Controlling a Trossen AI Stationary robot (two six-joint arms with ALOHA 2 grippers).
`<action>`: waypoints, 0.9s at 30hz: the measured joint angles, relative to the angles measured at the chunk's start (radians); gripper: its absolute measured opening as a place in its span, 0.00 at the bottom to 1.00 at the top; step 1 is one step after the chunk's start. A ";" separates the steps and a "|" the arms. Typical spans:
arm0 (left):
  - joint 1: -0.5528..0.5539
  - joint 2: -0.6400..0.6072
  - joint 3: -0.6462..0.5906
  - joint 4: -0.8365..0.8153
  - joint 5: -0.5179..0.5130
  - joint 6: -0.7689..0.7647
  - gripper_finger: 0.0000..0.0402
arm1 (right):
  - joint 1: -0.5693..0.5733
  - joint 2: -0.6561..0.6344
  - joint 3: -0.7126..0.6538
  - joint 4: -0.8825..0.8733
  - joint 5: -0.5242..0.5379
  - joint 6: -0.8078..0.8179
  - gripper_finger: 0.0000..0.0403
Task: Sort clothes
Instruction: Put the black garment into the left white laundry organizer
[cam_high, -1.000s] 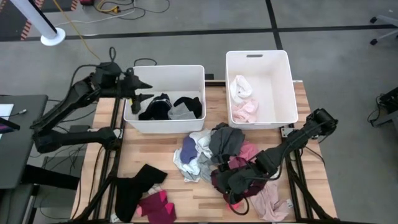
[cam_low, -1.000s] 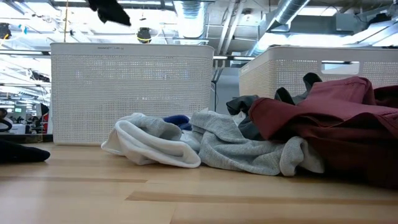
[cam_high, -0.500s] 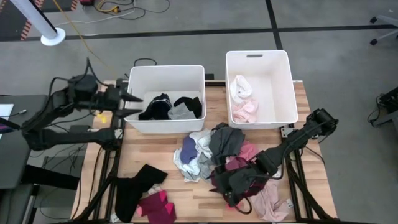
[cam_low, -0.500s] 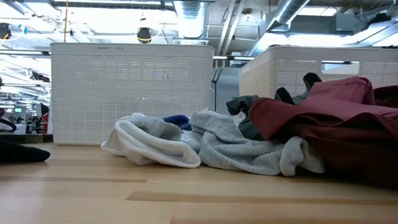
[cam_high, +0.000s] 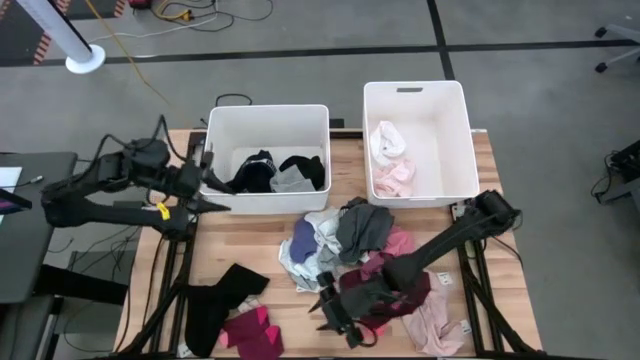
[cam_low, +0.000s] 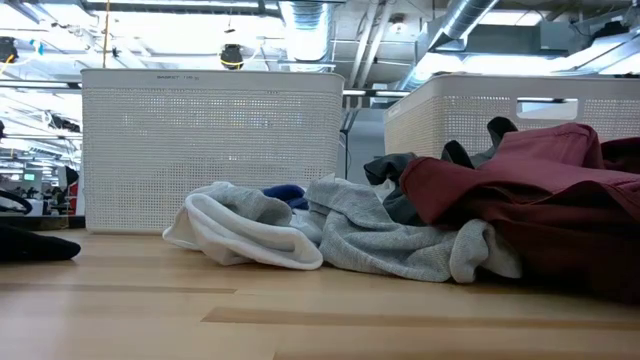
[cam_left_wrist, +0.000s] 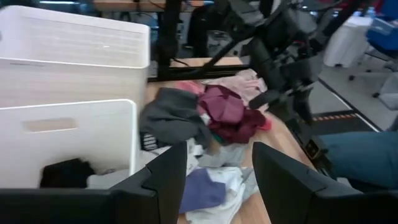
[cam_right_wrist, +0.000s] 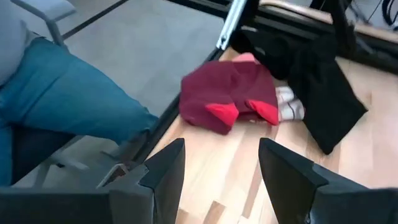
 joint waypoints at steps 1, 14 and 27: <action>-0.012 0.006 -0.015 0.018 0.000 -0.003 0.44 | -0.007 0.019 0.005 0.013 -0.017 0.005 0.54; -0.127 0.087 -0.093 0.157 -0.017 -0.011 0.44 | -0.064 0.178 0.043 0.253 -0.199 0.000 0.54; -0.158 0.185 -0.094 0.237 -0.033 0.005 0.44 | -0.124 0.281 0.045 0.395 -0.215 0.062 0.54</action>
